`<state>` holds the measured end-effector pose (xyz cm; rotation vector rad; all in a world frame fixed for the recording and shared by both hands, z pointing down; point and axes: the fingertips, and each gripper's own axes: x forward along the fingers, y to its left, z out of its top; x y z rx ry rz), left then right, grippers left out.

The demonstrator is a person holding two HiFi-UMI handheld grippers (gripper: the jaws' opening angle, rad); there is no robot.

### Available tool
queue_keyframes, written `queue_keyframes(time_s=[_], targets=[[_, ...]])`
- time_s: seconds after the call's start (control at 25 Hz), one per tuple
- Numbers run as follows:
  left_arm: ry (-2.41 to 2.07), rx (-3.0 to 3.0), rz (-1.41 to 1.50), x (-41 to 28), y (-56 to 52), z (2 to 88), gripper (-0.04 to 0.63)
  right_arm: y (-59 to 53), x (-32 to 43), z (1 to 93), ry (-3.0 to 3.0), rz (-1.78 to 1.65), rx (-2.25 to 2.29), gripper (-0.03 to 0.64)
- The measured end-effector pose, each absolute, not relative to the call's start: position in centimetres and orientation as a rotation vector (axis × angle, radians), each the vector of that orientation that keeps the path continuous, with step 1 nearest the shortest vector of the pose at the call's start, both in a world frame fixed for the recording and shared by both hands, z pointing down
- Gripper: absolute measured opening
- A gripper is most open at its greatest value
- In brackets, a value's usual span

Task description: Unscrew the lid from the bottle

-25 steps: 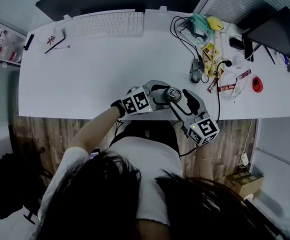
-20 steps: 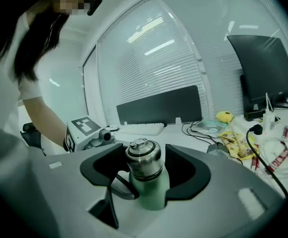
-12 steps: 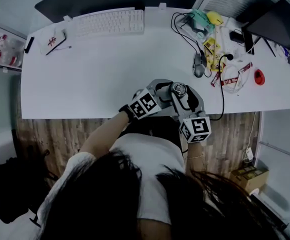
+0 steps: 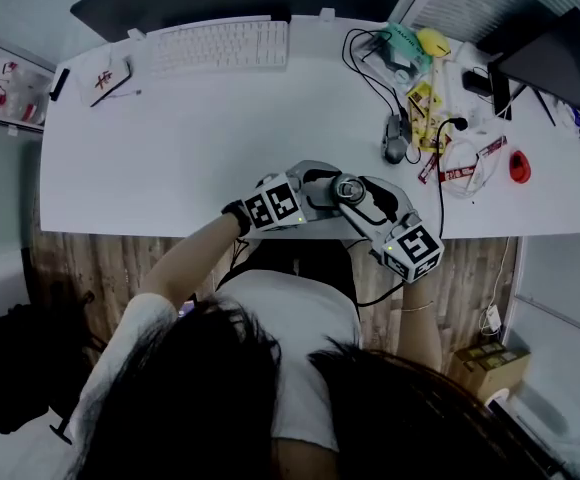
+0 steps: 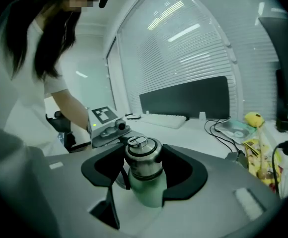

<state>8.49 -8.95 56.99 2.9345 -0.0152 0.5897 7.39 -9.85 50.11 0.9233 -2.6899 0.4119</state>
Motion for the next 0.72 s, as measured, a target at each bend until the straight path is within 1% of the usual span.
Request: queue_keyframes(time_s=[0.4,0.72], targets=[[0.359,2.937,0.741,8.2,-8.6,57.1,0.367,-9.2,6.3,50.2,-2.753,0.319,0.183,0.238],[0.431,2.931,0.805,8.0,-8.4,57.1,0.367,-8.7,6.0,50.4,-2.657,0.265,-0.193,0.238]])
